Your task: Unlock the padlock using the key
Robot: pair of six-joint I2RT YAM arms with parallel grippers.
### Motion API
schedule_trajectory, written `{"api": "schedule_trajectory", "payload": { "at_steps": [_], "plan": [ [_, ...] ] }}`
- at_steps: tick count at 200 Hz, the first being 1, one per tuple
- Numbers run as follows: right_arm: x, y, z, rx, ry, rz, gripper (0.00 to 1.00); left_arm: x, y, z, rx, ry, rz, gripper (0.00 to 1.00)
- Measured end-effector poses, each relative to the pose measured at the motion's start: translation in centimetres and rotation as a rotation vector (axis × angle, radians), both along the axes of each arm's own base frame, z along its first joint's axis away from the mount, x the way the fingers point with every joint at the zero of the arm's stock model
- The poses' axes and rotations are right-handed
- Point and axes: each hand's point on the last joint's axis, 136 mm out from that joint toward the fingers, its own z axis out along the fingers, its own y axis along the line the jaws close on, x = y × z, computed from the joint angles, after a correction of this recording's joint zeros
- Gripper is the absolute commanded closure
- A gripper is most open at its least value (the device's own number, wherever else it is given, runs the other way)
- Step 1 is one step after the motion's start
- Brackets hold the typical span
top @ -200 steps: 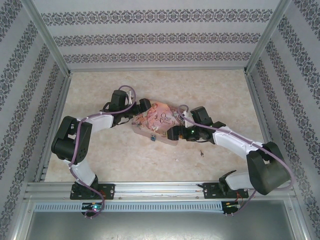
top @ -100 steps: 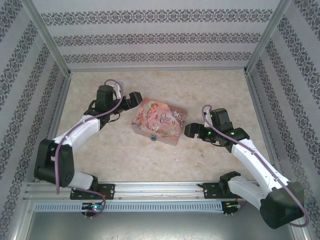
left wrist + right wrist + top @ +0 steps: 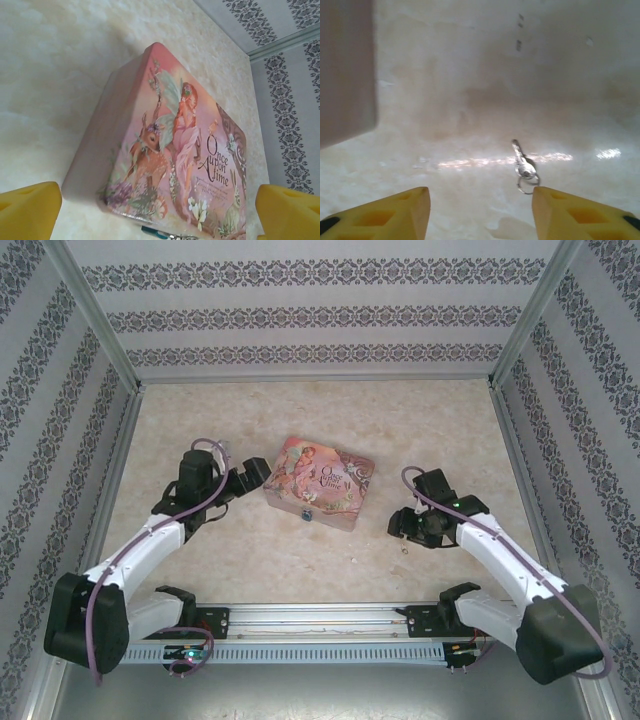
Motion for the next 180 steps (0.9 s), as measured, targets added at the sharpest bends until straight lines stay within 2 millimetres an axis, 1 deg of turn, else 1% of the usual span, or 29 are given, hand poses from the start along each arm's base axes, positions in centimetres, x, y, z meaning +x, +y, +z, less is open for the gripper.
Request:
{"api": "schedule_trajectory", "payload": {
  "at_steps": [26, 48, 72, 118, 180],
  "plan": [
    [-0.6, -0.8, -1.9, -0.052, 0.051, -0.015, 0.53, -0.7, 0.4, -0.2, -0.003, -0.003, 0.017, 0.01],
    [-0.7, -1.2, -2.8, -0.079, 0.067, -0.021, 0.55, -0.9, 0.7, 0.1, 0.000, -0.014, 0.031, 0.01],
    [-0.7, -1.1, -3.6, -0.096, 0.085, -0.009, 0.59, -1.0, 0.8, 0.0, 0.004, -0.011, 0.035, 0.01],
    [-0.6, -1.0, -4.4, -0.109, 0.103, -0.002, 0.67, -0.7, 0.9, -0.5, 0.015, 0.006, 0.044, 0.01],
    [-0.8, -0.9, -4.9, -0.120, 0.121, 0.010, 0.71, -0.7, 1.0, -0.7, 0.018, 0.012, 0.048, 0.01]
  ]
}}
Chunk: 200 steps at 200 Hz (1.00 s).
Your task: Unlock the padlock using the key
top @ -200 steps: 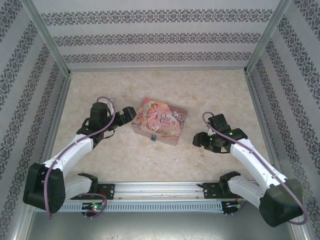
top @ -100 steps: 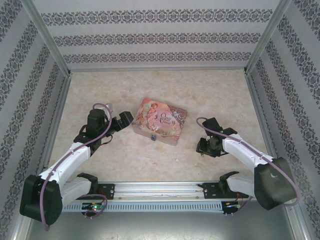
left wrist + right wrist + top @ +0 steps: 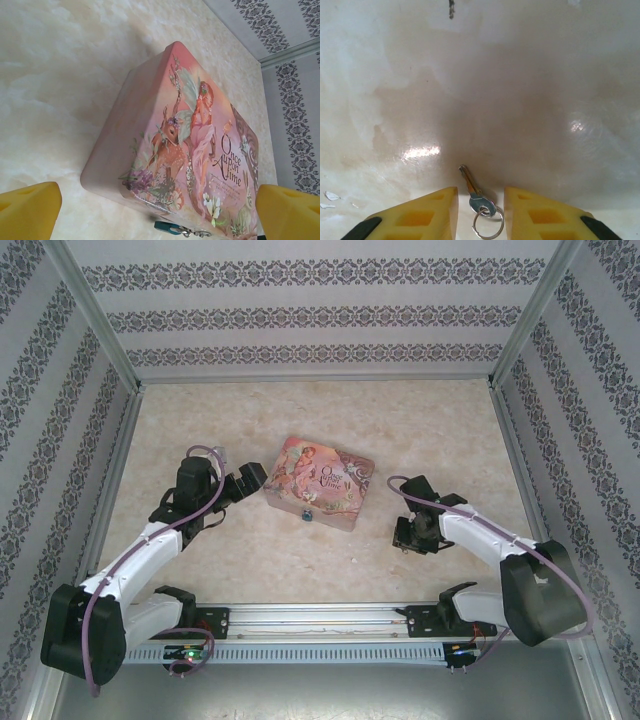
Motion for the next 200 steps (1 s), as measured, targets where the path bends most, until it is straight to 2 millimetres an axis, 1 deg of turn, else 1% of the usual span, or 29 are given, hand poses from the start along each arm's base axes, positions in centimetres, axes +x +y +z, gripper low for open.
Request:
{"api": "schedule_trajectory", "payload": {
  "at_steps": [13, 60, 112, 153, 181, 200],
  "plan": [
    [0.0, 0.0, -0.1, -0.001, 0.003, 0.000, 0.73, 0.0, 0.0, 0.0, 0.001, -0.001, 0.001, 0.01],
    [-0.1, 0.0, -0.2, -0.011, 0.009, 0.007, 0.76, 0.0, 0.1, 0.0, 0.002, -0.001, 0.004, 0.01],
    [-0.2, -0.1, -0.2, -0.026, 0.015, 0.013, 0.86, 0.1, 0.1, 0.1, 0.004, -0.006, 0.008, 0.01],
    [-0.2, 0.4, 0.1, -0.019, 0.007, 0.035, 0.94, 0.0, 0.2, 0.0, 0.012, 0.000, 0.005, 0.01],
    [0.0, 0.5, 0.5, -0.011, -0.015, 0.035, 1.00, 0.2, 0.2, 0.5, 0.017, -0.013, 0.009, 0.01],
    [0.2, 0.6, 1.0, -0.002, -0.037, 0.038, 1.00, 0.3, 0.3, 0.7, 0.020, -0.016, 0.010, 0.01]
  ]
}}
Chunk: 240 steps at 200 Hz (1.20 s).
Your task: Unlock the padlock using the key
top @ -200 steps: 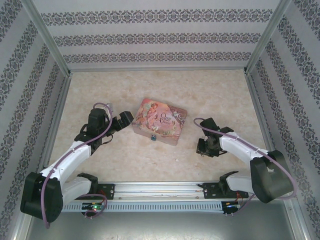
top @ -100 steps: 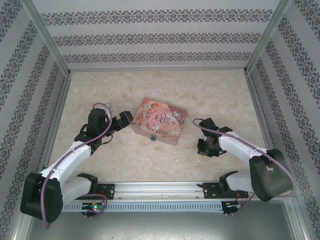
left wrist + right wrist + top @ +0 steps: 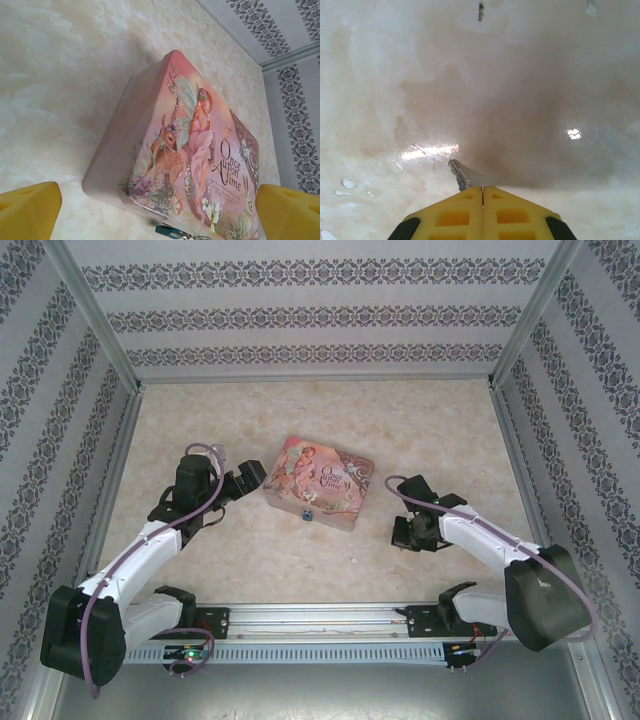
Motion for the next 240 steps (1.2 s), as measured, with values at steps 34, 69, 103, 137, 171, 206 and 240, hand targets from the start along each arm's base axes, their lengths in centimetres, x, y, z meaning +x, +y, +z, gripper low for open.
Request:
{"api": "schedule_trajectory", "payload": {
  "at_steps": [34, 69, 103, 137, 171, 206, 240],
  "plan": [
    [0.3, 0.4, 0.9, 0.032, -0.036, 0.007, 1.00, 0.1, 0.0, 0.5, -0.003, -0.007, 0.000, 0.01],
    [1.0, 1.7, 2.5, 0.117, -0.100, 0.013, 1.00, 0.4, -0.6, 2.0, -0.056, -0.014, -0.006, 0.00],
    [2.2, 3.1, 5.1, 0.210, -0.173, 0.003, 1.00, 0.3, -1.8, 3.1, -0.191, 0.023, -0.007, 0.02],
    [4.0, 4.4, 8.8, 0.285, -0.266, 0.000, 1.00, 0.0, -4.2, 3.9, -0.330, 0.078, -0.021, 0.02],
    [5.8, 5.3, 13.0, 0.350, -0.375, -0.004, 1.00, -0.1, -7.8, 4.5, -0.465, 0.131, -0.046, 0.02],
    [7.2, 6.2, 16.1, 0.397, -0.454, -0.003, 1.00, 0.4, -11.9, 5.0, -0.609, 0.173, -0.060, 0.03],
    [8.0, 7.3, 18.6, 0.437, -0.513, 0.016, 1.00, 0.9, -15.2, 5.8, -0.705, 0.198, -0.072, 0.04]
  ]
}}
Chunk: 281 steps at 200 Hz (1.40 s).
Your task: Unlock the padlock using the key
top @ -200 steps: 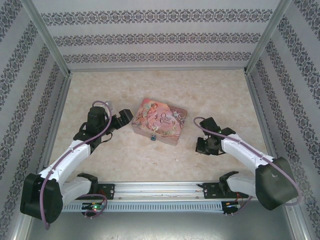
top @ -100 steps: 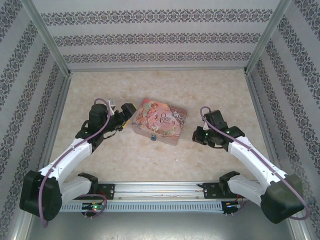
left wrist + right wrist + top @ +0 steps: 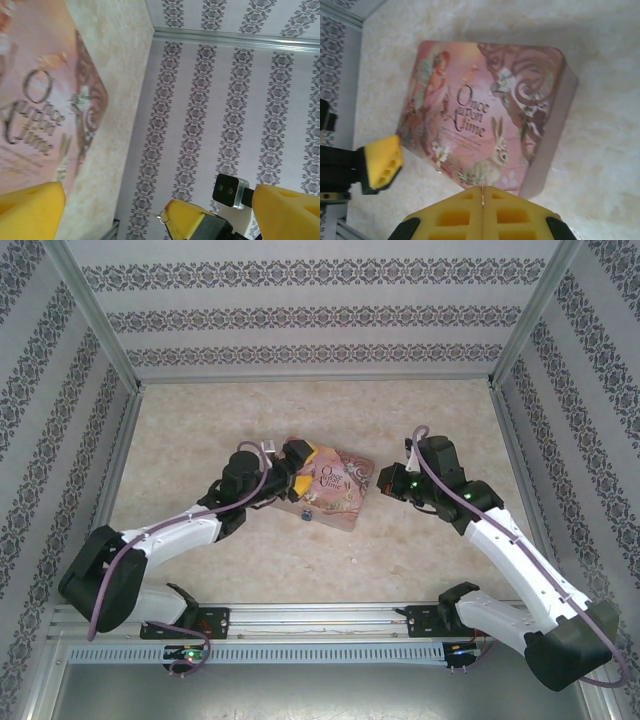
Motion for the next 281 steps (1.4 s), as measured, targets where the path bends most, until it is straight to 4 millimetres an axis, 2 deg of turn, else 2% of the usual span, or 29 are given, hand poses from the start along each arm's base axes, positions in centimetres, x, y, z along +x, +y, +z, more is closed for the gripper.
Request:
{"api": "schedule_trajectory", "payload": {
  "at_steps": [30, 44, 63, 111, 146, 195, 250, 281],
  "plan": [
    [0.6, 0.7, 1.0, 0.016, -0.025, 0.008, 1.00, 0.2, -1.7, 2.2, -0.079, -0.025, 0.002, 0.04],
    [0.8, 1.1, 1.2, 0.020, -0.032, 0.016, 1.00, 0.1, -2.3, 2.7, -0.112, -0.026, 0.006, 0.04],
    [1.0, 1.8, 1.5, 0.029, -0.036, 0.027, 1.00, 0.1, -3.3, 2.4, -0.145, -0.010, 0.005, 0.04],
    [1.7, 3.6, 2.6, 0.050, -0.059, 0.062, 1.00, -0.6, -6.4, 0.2, -0.196, 0.061, -0.022, 0.05],
    [2.0, 4.8, 3.0, 0.064, -0.075, 0.089, 1.00, -0.4, -8.2, 1.0, -0.269, 0.059, -0.038, 0.08],
    [1.7, 5.9, 3.1, 0.083, -0.076, 0.124, 1.00, 0.1, -8.1, 2.8, -0.346, 0.035, -0.021, 0.13],
    [1.8, 6.3, 3.5, 0.097, -0.091, 0.127, 1.00, 0.5, -7.8, 3.4, -0.377, 0.027, 0.007, 0.32],
    [1.8, 6.2, 3.6, 0.105, -0.089, 0.121, 1.00, 0.5, -7.7, 3.4, -0.379, 0.025, 0.010, 0.38]
  ]
}}
